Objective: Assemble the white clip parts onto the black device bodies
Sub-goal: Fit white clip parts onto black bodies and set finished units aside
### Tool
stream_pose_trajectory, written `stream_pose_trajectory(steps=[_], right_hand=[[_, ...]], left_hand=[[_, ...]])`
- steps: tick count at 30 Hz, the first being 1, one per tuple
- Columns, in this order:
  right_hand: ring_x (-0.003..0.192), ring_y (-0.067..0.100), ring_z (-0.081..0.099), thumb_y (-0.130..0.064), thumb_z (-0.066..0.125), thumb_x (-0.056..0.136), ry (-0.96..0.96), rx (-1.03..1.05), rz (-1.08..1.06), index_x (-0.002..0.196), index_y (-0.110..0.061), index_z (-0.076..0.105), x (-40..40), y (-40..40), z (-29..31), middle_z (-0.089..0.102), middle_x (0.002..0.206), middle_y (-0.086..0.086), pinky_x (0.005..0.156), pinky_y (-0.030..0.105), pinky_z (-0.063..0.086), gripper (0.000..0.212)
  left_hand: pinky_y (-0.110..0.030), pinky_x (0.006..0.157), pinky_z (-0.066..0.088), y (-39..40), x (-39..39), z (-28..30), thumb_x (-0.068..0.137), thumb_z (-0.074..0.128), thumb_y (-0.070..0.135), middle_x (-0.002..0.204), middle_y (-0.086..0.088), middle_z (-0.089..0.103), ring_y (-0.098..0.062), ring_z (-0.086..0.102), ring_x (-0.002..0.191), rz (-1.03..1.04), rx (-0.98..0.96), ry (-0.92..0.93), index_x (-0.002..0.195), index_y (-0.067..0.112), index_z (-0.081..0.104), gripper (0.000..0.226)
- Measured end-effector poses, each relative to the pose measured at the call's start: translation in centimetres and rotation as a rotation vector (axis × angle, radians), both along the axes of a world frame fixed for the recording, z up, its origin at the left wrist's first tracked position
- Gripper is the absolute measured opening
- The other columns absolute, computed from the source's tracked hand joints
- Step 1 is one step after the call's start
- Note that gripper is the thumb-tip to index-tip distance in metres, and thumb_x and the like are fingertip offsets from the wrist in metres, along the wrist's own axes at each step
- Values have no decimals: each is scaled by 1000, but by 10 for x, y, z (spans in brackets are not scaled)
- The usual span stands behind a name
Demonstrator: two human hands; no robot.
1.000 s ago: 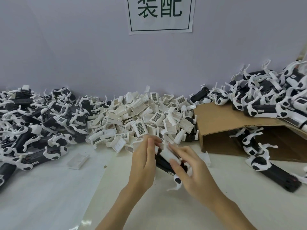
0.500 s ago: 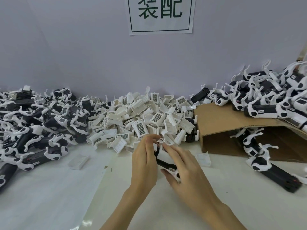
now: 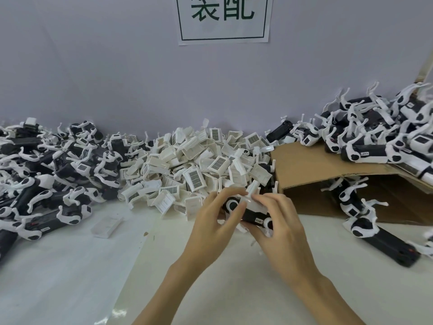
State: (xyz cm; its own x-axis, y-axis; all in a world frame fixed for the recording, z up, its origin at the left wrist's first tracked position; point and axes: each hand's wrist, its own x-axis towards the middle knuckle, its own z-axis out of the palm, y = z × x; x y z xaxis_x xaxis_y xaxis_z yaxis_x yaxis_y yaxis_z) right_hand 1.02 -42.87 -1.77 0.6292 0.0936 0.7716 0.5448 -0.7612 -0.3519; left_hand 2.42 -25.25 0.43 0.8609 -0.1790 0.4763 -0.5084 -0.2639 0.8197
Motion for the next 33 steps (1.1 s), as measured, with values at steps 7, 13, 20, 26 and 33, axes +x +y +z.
stream_pose_trajectory(steps=[7,13,20,26,33], right_hand=[[104,14,60,-32,83,81,9,1,24,124,-10,70,2,-5,0,60,110,0,88,21,51,50],[109,19,62,-16,91,79,71,23,20,123,-9,70,0,-5,2,62,114,1,90,29,54,49],[106,25,63,-9,87,82,62,5,40,121,-2,69,-2,-3,6,61,110,6,75,39,62,44],[121,21,58,-19,86,84,33,5,24,128,-7,64,-4,2,3,61,124,3,101,29,52,51],[102,23,62,-10,92,77,-73,-66,-34,116,-9,70,-1,1,4,65,105,-1,86,41,57,45]], left_hand=[[-22,89,53,15,9,-11,102,70,35,129,5,50,-17,60,102,-23,279,-165,139,43,57,40],[-29,88,54,18,13,-14,102,68,39,125,10,48,-17,61,100,53,260,-195,138,42,57,38],[-27,87,54,12,9,-16,101,65,42,123,15,45,-16,60,96,78,241,-248,138,39,57,38],[-30,86,55,7,6,-15,101,71,29,121,4,46,-17,60,94,71,226,-285,138,33,59,39],[-37,79,56,3,2,-15,101,71,29,125,1,46,-20,62,88,64,258,-350,136,30,60,36]])
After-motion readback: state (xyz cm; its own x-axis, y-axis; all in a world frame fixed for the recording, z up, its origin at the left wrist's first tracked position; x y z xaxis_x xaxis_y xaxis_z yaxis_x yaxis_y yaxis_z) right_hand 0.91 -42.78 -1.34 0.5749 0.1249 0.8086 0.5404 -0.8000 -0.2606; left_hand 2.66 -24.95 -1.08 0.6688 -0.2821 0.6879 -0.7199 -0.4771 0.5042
